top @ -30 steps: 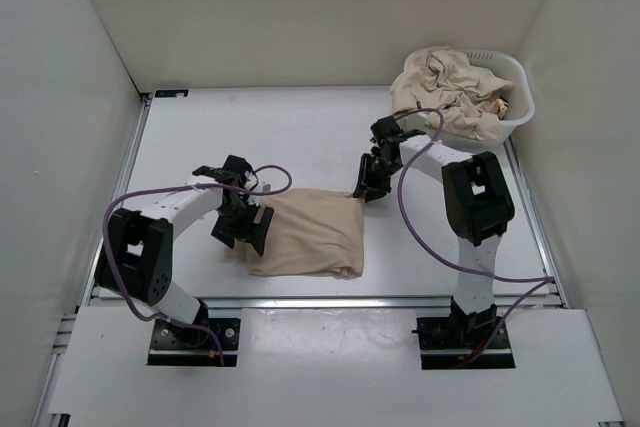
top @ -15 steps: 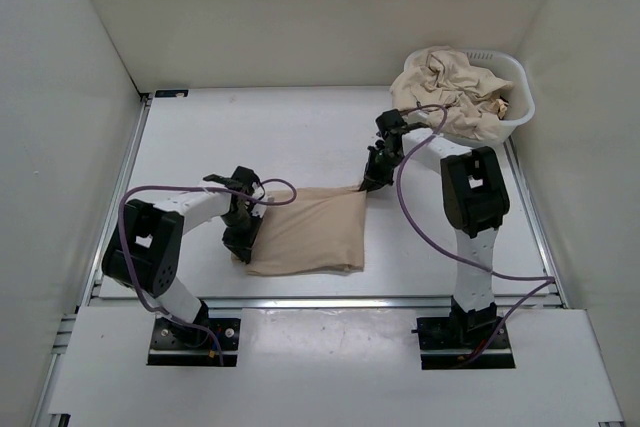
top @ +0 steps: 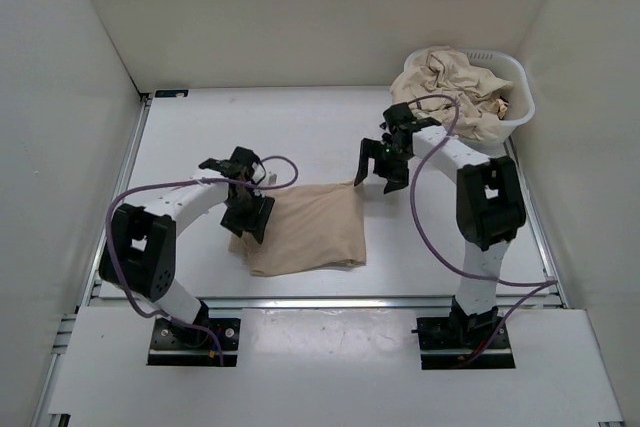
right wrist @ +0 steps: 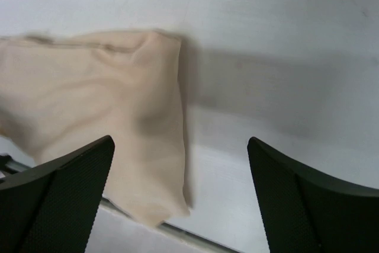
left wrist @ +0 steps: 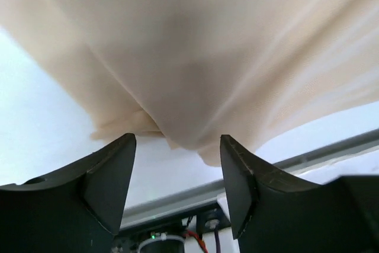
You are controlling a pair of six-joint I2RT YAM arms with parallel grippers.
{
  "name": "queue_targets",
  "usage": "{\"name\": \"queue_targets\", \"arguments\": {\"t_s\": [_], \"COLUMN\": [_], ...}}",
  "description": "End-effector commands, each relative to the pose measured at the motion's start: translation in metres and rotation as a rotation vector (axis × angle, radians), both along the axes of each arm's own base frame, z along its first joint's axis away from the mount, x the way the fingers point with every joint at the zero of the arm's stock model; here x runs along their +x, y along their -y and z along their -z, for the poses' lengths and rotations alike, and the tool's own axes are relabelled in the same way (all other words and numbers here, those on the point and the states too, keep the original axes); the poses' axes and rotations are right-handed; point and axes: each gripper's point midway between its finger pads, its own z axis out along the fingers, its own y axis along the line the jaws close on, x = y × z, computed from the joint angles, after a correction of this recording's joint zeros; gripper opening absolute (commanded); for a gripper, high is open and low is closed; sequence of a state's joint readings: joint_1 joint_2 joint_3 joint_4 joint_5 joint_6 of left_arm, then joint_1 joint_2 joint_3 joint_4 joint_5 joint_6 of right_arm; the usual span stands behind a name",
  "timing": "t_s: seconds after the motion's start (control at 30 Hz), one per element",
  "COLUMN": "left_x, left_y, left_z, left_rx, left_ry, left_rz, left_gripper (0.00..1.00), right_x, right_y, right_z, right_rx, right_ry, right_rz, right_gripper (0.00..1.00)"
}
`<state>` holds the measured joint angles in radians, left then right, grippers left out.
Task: Fold and stack the trousers
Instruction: Fold the trousers
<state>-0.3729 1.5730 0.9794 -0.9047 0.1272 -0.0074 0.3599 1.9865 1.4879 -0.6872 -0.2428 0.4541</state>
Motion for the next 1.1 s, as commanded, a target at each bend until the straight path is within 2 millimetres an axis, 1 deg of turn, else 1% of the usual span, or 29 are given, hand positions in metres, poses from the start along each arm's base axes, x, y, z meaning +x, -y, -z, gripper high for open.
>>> {"name": "queue_targets", "arguments": {"t_s": [0.0,0.03,0.07,0.1,0.13,0.17,0.2,0.27,0.3,0.33,0.37,0.4,0.43,0.47,0.5,0.53,0.57,0.6,0.63,0.67,0.7,0.73,0.77,0.8,0.9,0.97,1.0,1.03,1.07], "left_x": [0.047,0.058,0.074,0.083,0.096,0.112,0.118,0.131,0.131,0.129,0.124,0.117,0.111,0.099,0.091,0.083,0.073,0.067,0.065,0.059,0.054,0.053,0.051,0.048,0.041,0.038,0.038,0.039,0.036], "left_y": [0.007,0.002,-0.002,-0.007,-0.023,-0.039,-0.054,-0.108,-0.126,-0.145,-0.179,-0.195,-0.209,-0.233,-0.243,-0.249,-0.261,-0.262,-0.264,-0.265,-0.267,-0.266,-0.265,-0.264,-0.263,-0.262,-0.26,-0.258,-0.257], "left_z": [-0.059,-0.074,-0.094,-0.106,-0.121,-0.138,-0.148,-0.164,-0.165,-0.166,-0.167,-0.167,-0.163,-0.167,-0.163,-0.161,-0.166,-0.164,-0.167,-0.17,-0.169,-0.172,-0.171,-0.178,-0.182,-0.183,-0.186,-0.186,-0.184], "left_rx": [-0.086,-0.099,-0.106,-0.104,-0.097,-0.058,-0.025,0.097,0.141,0.182,0.249,0.278,0.302,0.325,0.329,0.337,0.35,0.345,0.338,0.34,0.344,0.344,0.344,0.343,0.352,0.352,0.343,0.331,0.331], "left_ry": [0.212,0.261,0.329,0.37,0.428,0.499,0.539,0.609,0.614,0.617,0.617,0.613,0.599,0.603,0.591,0.578,0.591,0.585,0.595,0.608,0.607,0.62,0.62,0.643,0.665,0.671,0.684,0.685,0.682], "left_rz": [-0.032,-0.059,-0.081,-0.104,-0.157,-0.202,-0.245,-0.388,-0.436,-0.485,-0.576,-0.619,-0.659,-0.734,-0.765,-0.788,-0.832,-0.843,-0.854,-0.864,-0.874,-0.875,-0.875,-0.877,-0.884,-0.884,-0.882,-0.877,-0.876], "left_gripper": [0.71,0.75,0.75,0.76,0.78,0.79,0.82,0.87,0.88,0.91,0.91,0.96,0.96,0.96,0.96,0.97,0.99,0.99,0.99,0.99,1.0,1.0,1.0,1.0,1.0,1.0,1.0,1.0,1.0], "right_x": [-0.006,-0.012,-0.019,-0.025,-0.029,-0.04,-0.047,-0.065,-0.078,-0.085,-0.094,-0.103,-0.105,-0.112,-0.115,-0.115,-0.119,-0.118,-0.121,-0.123,-0.121,-0.12,-0.119,-0.118,-0.119,-0.116,-0.119,-0.12,-0.121], "right_y": [0.021,0.028,0.036,0.046,0.052,0.063,0.067,0.084,0.096,0.103,0.114,0.123,0.136,0.144,0.152,0.165,0.174,0.182,0.193,0.197,0.203,0.206,0.206,0.208,0.206,0.204,0.204,0.204,0.204], "right_z": [-0.066,-0.07,-0.077,-0.089,-0.095,-0.098,-0.106,-0.099,-0.1,-0.098,-0.089,-0.096,-0.098,-0.103,-0.109,-0.112,-0.119,-0.125,-0.127,-0.134,-0.14,-0.146,-0.149,-0.156,-0.158,-0.158,-0.157,-0.154,-0.156], "right_rx": [-0.044,-0.071,-0.098,-0.134,-0.154,-0.18,-0.188,-0.226,-0.256,-0.282,-0.311,-0.336,-0.343,-0.343,-0.348,-0.355,-0.359,-0.369,-0.377,-0.378,-0.381,-0.378,-0.376,-0.372,-0.358,-0.348,-0.348,-0.35,-0.348], "right_ry": [0.169,0.176,0.172,0.206,0.217,0.186,0.191,0.125,0.1,0.095,0.069,0.096,0.101,0.128,0.137,0.146,0.164,0.188,0.178,0.193,0.203,0.222,0.231,0.253,0.261,0.268,0.267,0.258,0.267], "right_rz": [-0.03,-0.029,-0.021,-0.001,-0.003,0.008,0.012,0.029,0.045,0.051,0.083,0.106,0.163,0.19,0.227,0.278,0.309,0.325,0.357,0.367,0.384,0.398,0.399,0.415,0.412,0.41,0.41,0.408,0.41], "right_gripper": [0.99,0.99,0.99,0.99,0.99,0.99,0.99,0.99,0.99,0.99,0.99,0.99,0.99,0.99,0.99,0.99,0.99,0.99,0.99,0.99,0.99,0.99,0.99,0.99,0.99,0.99,0.99,0.99,0.99]}}
